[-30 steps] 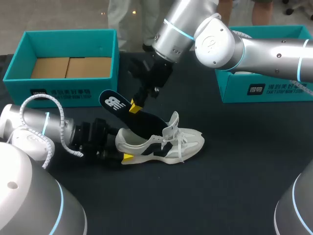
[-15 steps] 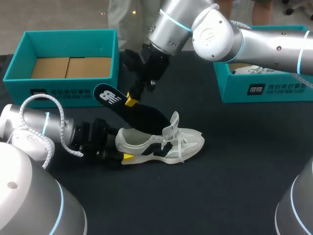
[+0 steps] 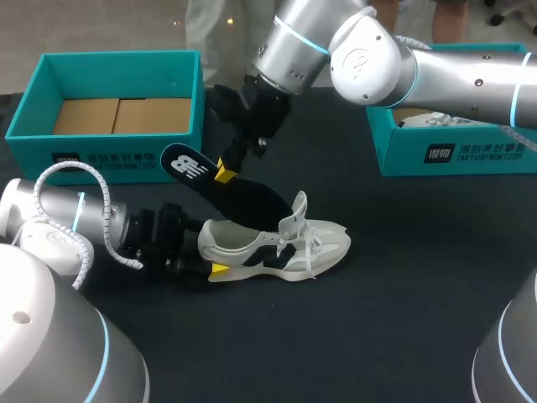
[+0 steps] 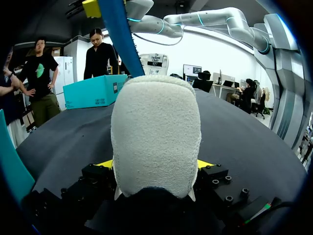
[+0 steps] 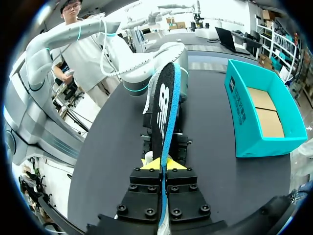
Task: Take the shoe out of the shoebox, open the shoe tongue, remove and reinsert the insole, then place the shoe into the shoebox
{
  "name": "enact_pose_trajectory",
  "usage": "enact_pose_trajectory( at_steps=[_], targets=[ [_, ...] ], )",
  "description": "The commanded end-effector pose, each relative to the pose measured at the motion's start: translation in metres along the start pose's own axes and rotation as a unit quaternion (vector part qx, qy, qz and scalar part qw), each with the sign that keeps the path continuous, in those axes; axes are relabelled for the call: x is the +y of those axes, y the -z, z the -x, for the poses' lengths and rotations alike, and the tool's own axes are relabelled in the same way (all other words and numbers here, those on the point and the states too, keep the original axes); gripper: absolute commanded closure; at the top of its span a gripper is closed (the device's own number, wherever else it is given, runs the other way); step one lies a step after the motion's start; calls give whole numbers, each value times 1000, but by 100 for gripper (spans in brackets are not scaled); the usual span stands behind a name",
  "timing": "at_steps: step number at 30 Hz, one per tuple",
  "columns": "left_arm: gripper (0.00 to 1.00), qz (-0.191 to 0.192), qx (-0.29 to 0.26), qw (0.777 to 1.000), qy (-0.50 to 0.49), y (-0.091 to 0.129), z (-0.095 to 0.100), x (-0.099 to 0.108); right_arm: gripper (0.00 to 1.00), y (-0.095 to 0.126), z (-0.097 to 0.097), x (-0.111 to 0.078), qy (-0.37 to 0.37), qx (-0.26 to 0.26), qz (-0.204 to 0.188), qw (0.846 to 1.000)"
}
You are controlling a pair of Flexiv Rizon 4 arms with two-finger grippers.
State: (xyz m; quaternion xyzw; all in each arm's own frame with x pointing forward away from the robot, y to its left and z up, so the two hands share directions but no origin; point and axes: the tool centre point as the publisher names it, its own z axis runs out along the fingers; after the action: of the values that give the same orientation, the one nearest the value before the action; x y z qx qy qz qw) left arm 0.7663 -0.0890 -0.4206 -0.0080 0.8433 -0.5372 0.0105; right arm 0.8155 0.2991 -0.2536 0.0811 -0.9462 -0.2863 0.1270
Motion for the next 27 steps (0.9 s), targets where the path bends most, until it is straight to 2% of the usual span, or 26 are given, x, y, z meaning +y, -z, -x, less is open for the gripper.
enact_pose_trajectory(
  at_steps=[1,5,17,20,21,25,27],
  targets=[
    [100,2,0,1000,0,-1,1,1,100,4,-2,1,4,-9,11,1000],
    [100,2,0,1000,0,-1,1,1,100,16,-4,8,7,-9,49,999],
    [100,2,0,1000,0,-1,1,1,100,53,-13,29,-17,-2,95,995],
    [100,2,0,1000,0,-1,1,1,100,67,-16,35,-28,-10,117,993],
    [100,2,0,1000,0,-1,1,1,100,72,-18,39,-28,-16,140,990],
    [100,2,0,1000,0,-1,1,1,100,88,-23,49,-36,-26,161,986],
    [100,2,0,1000,0,-1,1,1,100,96,-25,53,-38,-36,184,981]
  ],
)
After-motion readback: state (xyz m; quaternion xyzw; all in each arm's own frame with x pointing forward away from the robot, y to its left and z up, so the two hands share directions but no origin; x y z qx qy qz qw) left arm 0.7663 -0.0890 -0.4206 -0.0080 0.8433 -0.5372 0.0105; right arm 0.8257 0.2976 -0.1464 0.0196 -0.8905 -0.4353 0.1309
